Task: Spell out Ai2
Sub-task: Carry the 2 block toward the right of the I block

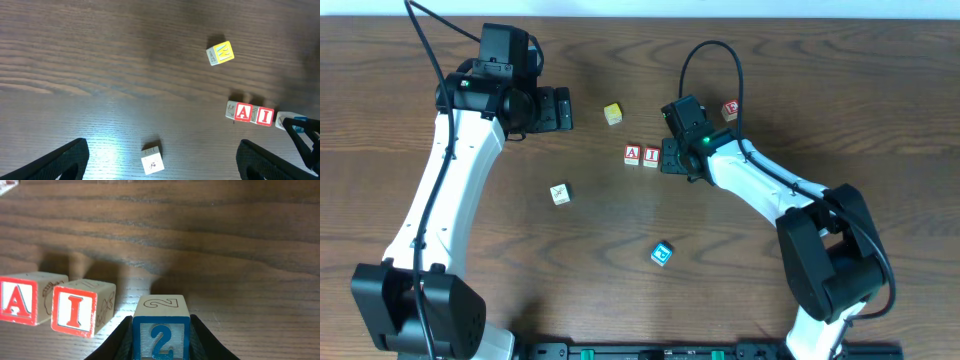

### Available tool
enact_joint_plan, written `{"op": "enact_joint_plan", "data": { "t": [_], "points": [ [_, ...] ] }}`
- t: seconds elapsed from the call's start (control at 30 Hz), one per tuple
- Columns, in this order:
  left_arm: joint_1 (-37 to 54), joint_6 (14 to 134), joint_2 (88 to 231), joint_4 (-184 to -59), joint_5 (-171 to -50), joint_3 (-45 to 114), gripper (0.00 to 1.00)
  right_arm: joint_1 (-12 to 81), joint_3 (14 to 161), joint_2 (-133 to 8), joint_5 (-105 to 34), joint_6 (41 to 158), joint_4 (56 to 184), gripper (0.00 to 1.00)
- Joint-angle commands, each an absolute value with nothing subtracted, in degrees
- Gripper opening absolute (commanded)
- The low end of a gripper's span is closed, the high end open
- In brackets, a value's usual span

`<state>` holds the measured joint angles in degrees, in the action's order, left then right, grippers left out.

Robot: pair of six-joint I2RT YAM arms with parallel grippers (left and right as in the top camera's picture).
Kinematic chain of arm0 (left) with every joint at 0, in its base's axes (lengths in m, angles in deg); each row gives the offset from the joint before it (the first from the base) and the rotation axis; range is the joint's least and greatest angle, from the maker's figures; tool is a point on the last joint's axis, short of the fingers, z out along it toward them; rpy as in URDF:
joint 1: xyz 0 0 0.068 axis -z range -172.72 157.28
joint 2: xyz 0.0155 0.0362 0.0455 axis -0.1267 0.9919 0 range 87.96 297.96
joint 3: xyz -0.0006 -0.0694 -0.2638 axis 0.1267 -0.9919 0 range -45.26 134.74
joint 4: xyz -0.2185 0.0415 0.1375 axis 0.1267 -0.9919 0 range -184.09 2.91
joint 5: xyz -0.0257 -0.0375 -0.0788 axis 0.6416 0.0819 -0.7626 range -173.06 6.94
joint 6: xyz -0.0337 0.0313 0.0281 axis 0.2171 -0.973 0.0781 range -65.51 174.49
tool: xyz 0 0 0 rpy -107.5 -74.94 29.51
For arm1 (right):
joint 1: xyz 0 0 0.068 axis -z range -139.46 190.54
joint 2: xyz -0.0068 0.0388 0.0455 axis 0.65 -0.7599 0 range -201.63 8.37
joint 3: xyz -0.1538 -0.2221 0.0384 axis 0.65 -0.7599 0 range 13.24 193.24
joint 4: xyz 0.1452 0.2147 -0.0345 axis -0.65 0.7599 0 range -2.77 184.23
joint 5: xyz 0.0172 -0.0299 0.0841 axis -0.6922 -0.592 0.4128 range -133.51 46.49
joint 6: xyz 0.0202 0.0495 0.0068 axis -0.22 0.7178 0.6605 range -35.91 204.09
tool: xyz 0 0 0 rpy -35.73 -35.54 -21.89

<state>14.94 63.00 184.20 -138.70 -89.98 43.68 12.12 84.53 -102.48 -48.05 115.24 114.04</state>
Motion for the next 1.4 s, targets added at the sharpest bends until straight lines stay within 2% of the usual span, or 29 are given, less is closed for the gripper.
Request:
{"op": "enact_joint_plan", "data": {
  "t": [0.0, 0.97, 1.07, 1.23, 1.37],
  "points": [
    [14.9, 62.4, 184.3, -138.8, -90.2, 44.5, 0.95, 11.5, 85.4, -103.0, -48.7, 118.0, 113.8, 0.27],
    [14.9, 62.4, 184.4, -138.0, -90.2, 44.5, 0.95, 10.5, 85.6, -105.2, -48.2, 118.3, 112.5, 0.29],
    [14.9, 62.4, 184.4, -138.0, -90.2, 44.5, 0.95, 10.5, 85.6, -105.2, -48.3, 118.3, 112.1, 0.33],
    [14.9, 62.4, 184.4, -137.8, -90.1, 44.5, 0.95, 10.5, 85.6, -105.2, -49.3, 118.3, 111.9, 0.47],
    [14.9, 62.4, 184.4, -137.8, -90.1, 44.5, 0.95, 10.5, 85.6, -105.2, -49.3, 118.3, 111.8, 0.47]
  ]
}}
